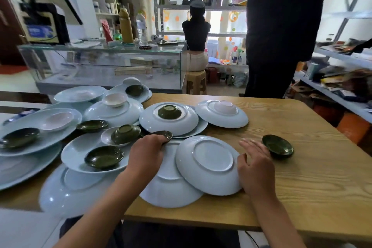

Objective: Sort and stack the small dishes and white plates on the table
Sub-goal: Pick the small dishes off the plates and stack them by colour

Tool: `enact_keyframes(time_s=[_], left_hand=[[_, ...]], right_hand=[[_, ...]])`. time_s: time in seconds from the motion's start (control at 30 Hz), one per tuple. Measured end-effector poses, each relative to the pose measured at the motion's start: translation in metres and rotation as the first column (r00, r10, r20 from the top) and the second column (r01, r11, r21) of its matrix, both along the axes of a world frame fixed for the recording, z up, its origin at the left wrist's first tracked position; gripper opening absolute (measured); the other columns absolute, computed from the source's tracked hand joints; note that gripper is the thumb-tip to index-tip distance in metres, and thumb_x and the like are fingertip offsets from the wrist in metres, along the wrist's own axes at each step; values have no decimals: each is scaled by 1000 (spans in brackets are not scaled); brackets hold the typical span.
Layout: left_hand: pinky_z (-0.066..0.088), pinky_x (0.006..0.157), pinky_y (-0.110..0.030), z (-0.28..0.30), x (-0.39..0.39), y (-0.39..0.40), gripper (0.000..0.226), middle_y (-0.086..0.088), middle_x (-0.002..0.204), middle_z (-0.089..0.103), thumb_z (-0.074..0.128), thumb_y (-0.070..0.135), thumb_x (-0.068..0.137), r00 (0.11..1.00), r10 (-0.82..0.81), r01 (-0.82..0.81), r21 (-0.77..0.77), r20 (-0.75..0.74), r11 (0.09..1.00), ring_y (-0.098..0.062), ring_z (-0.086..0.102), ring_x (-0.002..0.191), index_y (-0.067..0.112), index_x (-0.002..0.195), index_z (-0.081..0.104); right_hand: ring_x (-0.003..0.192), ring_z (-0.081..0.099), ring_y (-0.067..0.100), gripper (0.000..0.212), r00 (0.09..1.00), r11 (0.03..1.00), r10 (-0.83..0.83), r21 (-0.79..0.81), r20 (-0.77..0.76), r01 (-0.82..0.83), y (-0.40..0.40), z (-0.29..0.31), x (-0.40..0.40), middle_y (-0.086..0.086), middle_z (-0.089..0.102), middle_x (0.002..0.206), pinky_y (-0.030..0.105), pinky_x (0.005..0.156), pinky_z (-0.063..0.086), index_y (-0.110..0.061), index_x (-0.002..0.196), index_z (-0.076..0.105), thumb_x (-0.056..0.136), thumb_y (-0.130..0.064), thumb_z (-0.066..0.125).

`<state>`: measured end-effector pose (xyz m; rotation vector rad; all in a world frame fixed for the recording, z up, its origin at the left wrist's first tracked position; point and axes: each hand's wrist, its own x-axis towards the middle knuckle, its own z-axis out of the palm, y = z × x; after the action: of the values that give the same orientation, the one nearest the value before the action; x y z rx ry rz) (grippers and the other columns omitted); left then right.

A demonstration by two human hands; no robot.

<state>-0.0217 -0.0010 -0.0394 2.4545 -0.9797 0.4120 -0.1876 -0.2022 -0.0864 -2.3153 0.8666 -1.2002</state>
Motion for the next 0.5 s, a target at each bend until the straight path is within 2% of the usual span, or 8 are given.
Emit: enact_keyframes(time_s=[0.1, 0.17, 0.3, 0.4, 0.5], left_hand=[[53, 63, -34, 3, -1, 1, 24, -3, 85, 73, 63, 2, 79, 997, -11, 15, -55, 72, 998, -31, 68, 79, 20, 90, 74], [54, 60, -35, 6, -3, -1, 24, -4, 83, 73, 68, -2, 77, 991, -39, 53, -102, 132, 993, -31, 68, 75, 17, 91, 74], [57, 65, -36, 14, -17, -19, 29, -4, 89, 74, 72, -4, 77, 969, -138, 174, -170, 205, 970, -28, 70, 76, 15, 98, 75], [57, 72, -38, 14, -29, -42, 33, -2, 96, 75, 74, -5, 74, 950, -213, 262, -208, 230, 942, -26, 70, 83, 15, 100, 75], [58, 73, -37, 13, -43, -65, 35, -2, 96, 75, 77, -8, 68, 923, -302, 355, -224, 240, 908, -24, 71, 85, 14, 96, 76]], right_hand=[[122, 52, 19, 37, 1000, 1000, 1, 9, 21, -1, 1, 1, -1, 4, 66, 120, 30, 104, 36, -10, 115, 68, 81, 4, 61], [121, 53, 19, 38, 1000, 1000, 8, 2, 27, -8, 1, 0, 0, 4, 66, 119, 30, 103, 37, -10, 116, 68, 81, 4, 61], [115, 56, 19, 39, 997, 998, 28, -66, 68, -23, 1, -1, 0, 5, 67, 116, 31, 98, 43, -11, 120, 65, 83, 2, 61], [108, 57, 17, 36, 989, 991, 69, -121, 134, -53, 0, 0, 0, 4, 68, 111, 31, 94, 46, -13, 124, 63, 90, -13, 53], [104, 58, 12, 39, 982, 987, 109, -137, 151, -88, 2, 2, -1, 0, 69, 110, 28, 90, 48, -17, 128, 59, 94, -28, 46]])
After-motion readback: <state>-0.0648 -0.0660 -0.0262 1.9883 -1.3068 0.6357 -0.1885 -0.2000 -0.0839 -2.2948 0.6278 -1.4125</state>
